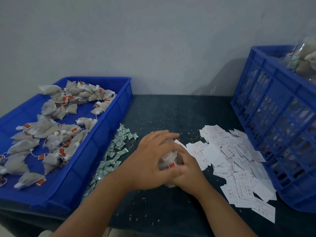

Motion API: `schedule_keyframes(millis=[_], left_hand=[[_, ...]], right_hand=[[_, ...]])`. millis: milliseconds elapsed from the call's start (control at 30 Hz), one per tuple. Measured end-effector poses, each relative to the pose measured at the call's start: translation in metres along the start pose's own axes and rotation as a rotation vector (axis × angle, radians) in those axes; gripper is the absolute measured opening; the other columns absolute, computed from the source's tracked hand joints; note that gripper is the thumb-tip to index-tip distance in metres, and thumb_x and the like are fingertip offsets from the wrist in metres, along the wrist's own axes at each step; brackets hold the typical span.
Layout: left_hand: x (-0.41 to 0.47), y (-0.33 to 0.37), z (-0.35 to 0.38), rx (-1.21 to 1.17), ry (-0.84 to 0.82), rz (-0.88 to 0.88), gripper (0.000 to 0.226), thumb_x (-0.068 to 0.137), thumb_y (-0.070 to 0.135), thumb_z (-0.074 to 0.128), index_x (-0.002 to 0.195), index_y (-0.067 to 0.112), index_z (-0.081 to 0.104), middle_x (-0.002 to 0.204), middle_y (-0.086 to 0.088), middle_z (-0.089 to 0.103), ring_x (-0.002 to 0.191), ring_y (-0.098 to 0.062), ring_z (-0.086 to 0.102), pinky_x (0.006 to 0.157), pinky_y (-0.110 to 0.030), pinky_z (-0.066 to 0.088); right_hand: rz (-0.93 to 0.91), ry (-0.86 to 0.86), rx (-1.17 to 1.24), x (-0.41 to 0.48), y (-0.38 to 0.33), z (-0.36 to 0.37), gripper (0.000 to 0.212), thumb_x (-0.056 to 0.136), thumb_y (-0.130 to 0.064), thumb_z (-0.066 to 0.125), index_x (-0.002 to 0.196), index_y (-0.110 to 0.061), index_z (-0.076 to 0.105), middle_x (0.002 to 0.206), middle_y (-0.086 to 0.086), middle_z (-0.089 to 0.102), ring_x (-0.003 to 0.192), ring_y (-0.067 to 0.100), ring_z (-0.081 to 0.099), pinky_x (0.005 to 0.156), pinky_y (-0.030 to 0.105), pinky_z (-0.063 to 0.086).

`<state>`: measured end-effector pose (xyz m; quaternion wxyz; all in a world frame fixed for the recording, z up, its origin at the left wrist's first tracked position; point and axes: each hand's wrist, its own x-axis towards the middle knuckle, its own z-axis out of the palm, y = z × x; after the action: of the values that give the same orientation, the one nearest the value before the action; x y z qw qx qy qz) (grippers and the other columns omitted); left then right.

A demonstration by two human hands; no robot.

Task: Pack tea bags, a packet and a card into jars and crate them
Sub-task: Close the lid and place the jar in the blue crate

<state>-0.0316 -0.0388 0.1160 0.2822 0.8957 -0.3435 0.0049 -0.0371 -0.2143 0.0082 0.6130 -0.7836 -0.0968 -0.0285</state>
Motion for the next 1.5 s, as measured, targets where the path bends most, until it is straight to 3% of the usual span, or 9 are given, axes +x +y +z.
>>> schedule_keyframes(millis=[200, 567, 733, 900, 1000, 1100, 1233, 1400, 1500], left_hand=[[0.013, 0.023, 0.021, 0.029, 0.080, -0.538, 0.072, 0.090, 0.082, 0.029, 0.145, 0.036, 0.043, 0.142, 0.006, 0.046, 0.131, -0.021, 0.045, 0.102, -0.031, 0.036], [0.010, -0.007, -0.003, -0.146, -0.059, 0.164, 0.030, 0.095, 0.013, 0.072, 0.124, 0.016, 0.068, 0.125, 0.004, 0.063, 0.120, -0.014, 0.059, 0.104, -0.039, 0.047], [0.003, -0.004, -0.015, -0.093, -0.199, -0.097, 0.058, 0.088, 0.051, 0.056, 0.143, 0.064, 0.044, 0.164, 0.027, 0.021, 0.153, -0.001, 0.012, 0.118, -0.030, 0.022], [0.007, 0.029, 0.014, -0.047, 0.059, -0.510, 0.070, 0.082, 0.086, 0.033, 0.136, 0.044, 0.047, 0.142, 0.018, 0.043, 0.134, -0.010, 0.038, 0.109, -0.031, 0.036], [0.013, 0.035, 0.026, 0.159, 0.270, -0.324, 0.041, 0.091, 0.072, 0.046, 0.103, 0.035, 0.060, 0.112, 0.017, 0.057, 0.108, -0.010, 0.051, 0.096, -0.035, 0.046], [0.011, 0.020, 0.016, -0.101, 0.213, 0.063, 0.017, 0.092, 0.042, 0.073, 0.088, 0.025, 0.072, 0.103, 0.014, 0.068, 0.103, -0.007, 0.063, 0.093, -0.038, 0.050], [0.003, 0.002, -0.009, -0.247, 0.001, 0.202, 0.022, 0.094, 0.025, 0.079, 0.116, 0.022, 0.079, 0.134, 0.011, 0.068, 0.137, -0.010, 0.054, 0.117, -0.044, 0.039], [-0.012, 0.001, -0.021, -0.184, -0.139, -0.228, 0.095, 0.080, 0.061, 0.065, 0.154, 0.064, 0.007, 0.148, 0.049, 0.021, 0.145, 0.016, 0.019, 0.114, -0.023, 0.031], [-0.013, 0.016, 0.003, -0.119, -0.017, -0.436, 0.083, 0.076, 0.076, 0.050, 0.151, 0.053, 0.025, 0.150, 0.033, 0.024, 0.144, 0.000, 0.026, 0.114, -0.027, 0.032]], right_hand=[[-0.050, 0.026, -0.111, -0.003, -0.009, 0.010, 0.068, 0.070, -0.044, 0.084, 0.133, -0.036, 0.059, 0.098, -0.015, 0.076, 0.087, 0.009, 0.073, 0.074, 0.033, 0.059], [0.074, -0.199, 0.199, 0.003, 0.001, -0.017, 0.059, 0.072, -0.030, 0.084, 0.129, -0.019, 0.070, 0.124, 0.009, 0.078, 0.120, 0.031, 0.074, 0.102, 0.050, 0.058], [0.012, -0.053, 0.122, 0.000, 0.001, -0.001, 0.061, 0.065, -0.033, 0.089, 0.120, -0.047, 0.068, 0.112, -0.003, 0.080, 0.102, 0.021, 0.079, 0.081, 0.041, 0.065], [-0.118, 0.027, -0.234, 0.000, -0.004, 0.009, 0.054, 0.075, -0.049, 0.079, 0.125, -0.044, 0.060, 0.114, -0.023, 0.072, 0.101, 0.003, 0.073, 0.076, 0.014, 0.052], [-0.079, 0.015, -0.250, 0.000, -0.007, 0.004, 0.048, 0.078, -0.045, 0.076, 0.119, -0.059, 0.056, 0.112, -0.033, 0.070, 0.100, -0.007, 0.071, 0.076, 0.011, 0.052], [-0.012, -0.202, 0.068, 0.000, -0.008, -0.015, 0.044, 0.086, -0.039, 0.081, 0.129, -0.042, 0.070, 0.124, -0.010, 0.077, 0.118, 0.012, 0.075, 0.095, 0.041, 0.063], [-0.012, -0.278, 0.244, -0.005, -0.012, -0.011, 0.077, 0.082, -0.070, 0.086, 0.139, -0.021, 0.069, 0.139, 0.007, 0.072, 0.133, 0.030, 0.068, 0.111, 0.048, 0.055], [-0.005, -0.128, 0.165, -0.004, -0.013, 0.003, 0.073, 0.072, -0.026, 0.091, 0.138, -0.039, 0.064, 0.130, 0.000, 0.077, 0.119, 0.023, 0.075, 0.098, 0.048, 0.063], [-0.078, -0.003, -0.165, -0.006, -0.016, 0.009, 0.068, 0.068, -0.042, 0.084, 0.132, -0.044, 0.061, 0.121, -0.017, 0.074, 0.108, 0.011, 0.073, 0.088, 0.043, 0.063]])
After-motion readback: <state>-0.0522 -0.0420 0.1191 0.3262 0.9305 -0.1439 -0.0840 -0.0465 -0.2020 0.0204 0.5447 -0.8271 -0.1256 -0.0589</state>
